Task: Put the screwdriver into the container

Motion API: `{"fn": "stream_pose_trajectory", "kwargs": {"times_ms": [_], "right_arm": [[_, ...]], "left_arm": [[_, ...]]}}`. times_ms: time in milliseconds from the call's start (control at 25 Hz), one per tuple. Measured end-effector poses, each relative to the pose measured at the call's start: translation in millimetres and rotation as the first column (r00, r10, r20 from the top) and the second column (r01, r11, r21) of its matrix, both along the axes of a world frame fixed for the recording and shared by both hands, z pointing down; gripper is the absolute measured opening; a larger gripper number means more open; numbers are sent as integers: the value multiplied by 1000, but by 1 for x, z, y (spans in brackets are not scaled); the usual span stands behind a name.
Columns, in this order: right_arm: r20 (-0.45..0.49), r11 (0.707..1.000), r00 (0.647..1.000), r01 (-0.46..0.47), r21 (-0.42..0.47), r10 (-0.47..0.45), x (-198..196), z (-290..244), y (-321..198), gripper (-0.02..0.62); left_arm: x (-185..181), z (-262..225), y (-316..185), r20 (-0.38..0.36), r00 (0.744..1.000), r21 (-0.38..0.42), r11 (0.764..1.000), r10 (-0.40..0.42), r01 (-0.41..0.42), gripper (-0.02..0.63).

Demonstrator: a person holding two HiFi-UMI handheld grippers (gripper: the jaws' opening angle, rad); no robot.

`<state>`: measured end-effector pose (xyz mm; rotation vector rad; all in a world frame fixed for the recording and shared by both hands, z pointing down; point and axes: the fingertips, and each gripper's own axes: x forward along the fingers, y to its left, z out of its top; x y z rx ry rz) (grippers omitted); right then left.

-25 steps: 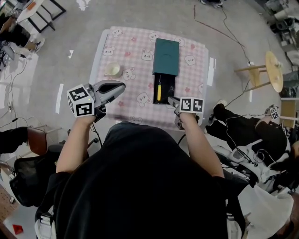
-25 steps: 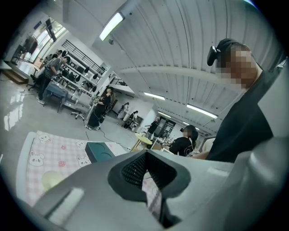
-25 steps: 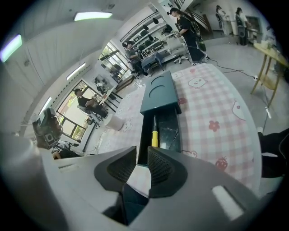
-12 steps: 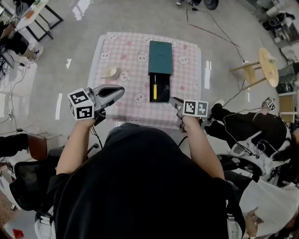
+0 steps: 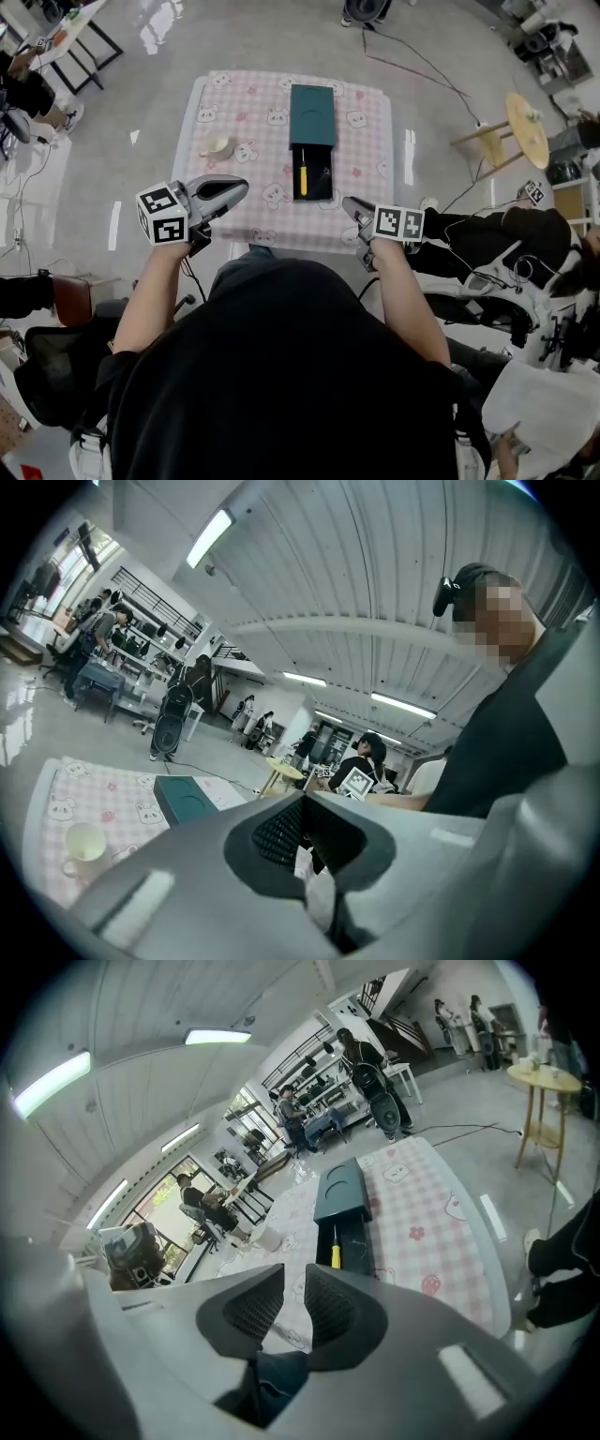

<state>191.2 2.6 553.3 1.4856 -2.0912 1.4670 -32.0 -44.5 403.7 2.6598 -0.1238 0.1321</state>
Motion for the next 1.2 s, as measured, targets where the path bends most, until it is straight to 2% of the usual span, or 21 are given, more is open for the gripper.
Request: {"fn": "stream_pose_trajectory", "kwargs": {"times_ms": [560, 1200], "right_arm": [[-10, 994, 998, -53, 98, 54, 4, -35, 52, 95], [-18, 981, 998, -58, 185, 62, 15, -68, 73, 92]], "left_arm": [[-10, -4, 60, -6, 1000, 27, 999, 25, -25, 0], [-14, 2, 93, -6, 1000, 44, 999, 4, -3, 0]]}}
